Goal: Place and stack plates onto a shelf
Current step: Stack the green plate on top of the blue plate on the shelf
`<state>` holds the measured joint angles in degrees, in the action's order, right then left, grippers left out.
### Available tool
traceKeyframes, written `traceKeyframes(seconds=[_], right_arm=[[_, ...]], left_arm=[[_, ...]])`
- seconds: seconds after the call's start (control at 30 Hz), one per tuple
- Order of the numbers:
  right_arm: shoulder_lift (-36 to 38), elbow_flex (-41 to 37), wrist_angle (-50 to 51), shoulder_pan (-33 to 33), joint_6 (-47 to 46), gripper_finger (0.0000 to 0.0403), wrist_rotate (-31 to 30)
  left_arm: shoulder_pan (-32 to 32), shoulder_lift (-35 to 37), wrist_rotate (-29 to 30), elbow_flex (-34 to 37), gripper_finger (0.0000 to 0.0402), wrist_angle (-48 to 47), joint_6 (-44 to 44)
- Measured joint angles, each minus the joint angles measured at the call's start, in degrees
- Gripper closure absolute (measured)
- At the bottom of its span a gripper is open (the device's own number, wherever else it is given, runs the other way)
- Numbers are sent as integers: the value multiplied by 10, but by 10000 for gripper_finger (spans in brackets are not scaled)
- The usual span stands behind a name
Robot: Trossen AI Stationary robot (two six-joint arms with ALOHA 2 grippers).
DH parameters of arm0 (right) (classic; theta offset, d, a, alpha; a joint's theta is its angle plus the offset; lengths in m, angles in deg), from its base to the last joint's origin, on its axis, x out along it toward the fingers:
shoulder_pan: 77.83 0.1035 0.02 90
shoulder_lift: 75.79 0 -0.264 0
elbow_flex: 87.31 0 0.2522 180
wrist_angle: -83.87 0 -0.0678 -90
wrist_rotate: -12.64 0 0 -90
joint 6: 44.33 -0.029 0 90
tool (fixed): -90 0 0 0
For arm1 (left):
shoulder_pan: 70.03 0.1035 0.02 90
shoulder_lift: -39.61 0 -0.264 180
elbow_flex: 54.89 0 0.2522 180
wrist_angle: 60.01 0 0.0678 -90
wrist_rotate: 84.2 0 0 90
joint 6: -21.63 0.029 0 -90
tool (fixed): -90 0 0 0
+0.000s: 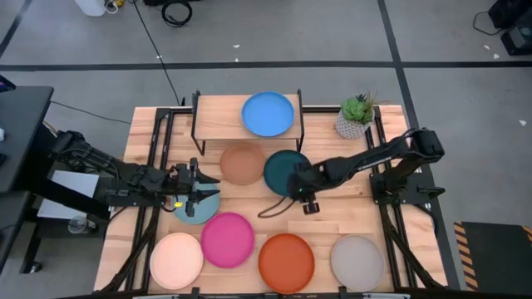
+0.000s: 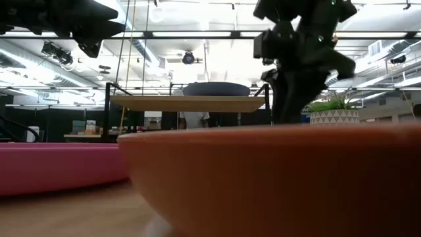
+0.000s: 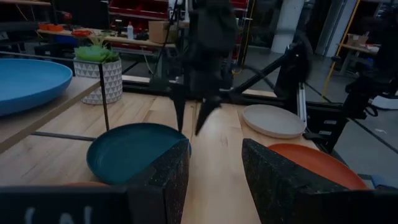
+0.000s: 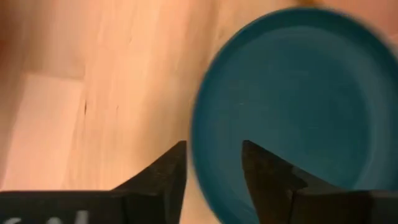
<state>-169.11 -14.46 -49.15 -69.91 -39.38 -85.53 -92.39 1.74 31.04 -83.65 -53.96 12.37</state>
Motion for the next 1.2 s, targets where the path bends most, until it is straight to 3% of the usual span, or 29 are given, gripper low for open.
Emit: traceKeyframes(seconds=[0.2,0.37,0.53,0.7,0.97,1.1,1.2], right_arm=[[-40,0,3,12,-3,178,-28],[-69,0,2,13,-3,174,-47],[-102,0,-5,13,-3,209,-63],[-103,1,-5,14,-3,276,-67],[-50,24,45,28,9,376,-2],[4,51,60,54,56,384,62],[54,71,61,71,85,373,60]], left_arm=[[0,0,0,0,244,0,-4],[0,0,0,0,244,0,-6],[0,0,0,0,244,0,-5],[0,0,0,0,244,0,-6],[0,0,0,0,244,0,-5],[0,0,0,0,244,0,-5],[0,0,0,0,244,-3,-5]])
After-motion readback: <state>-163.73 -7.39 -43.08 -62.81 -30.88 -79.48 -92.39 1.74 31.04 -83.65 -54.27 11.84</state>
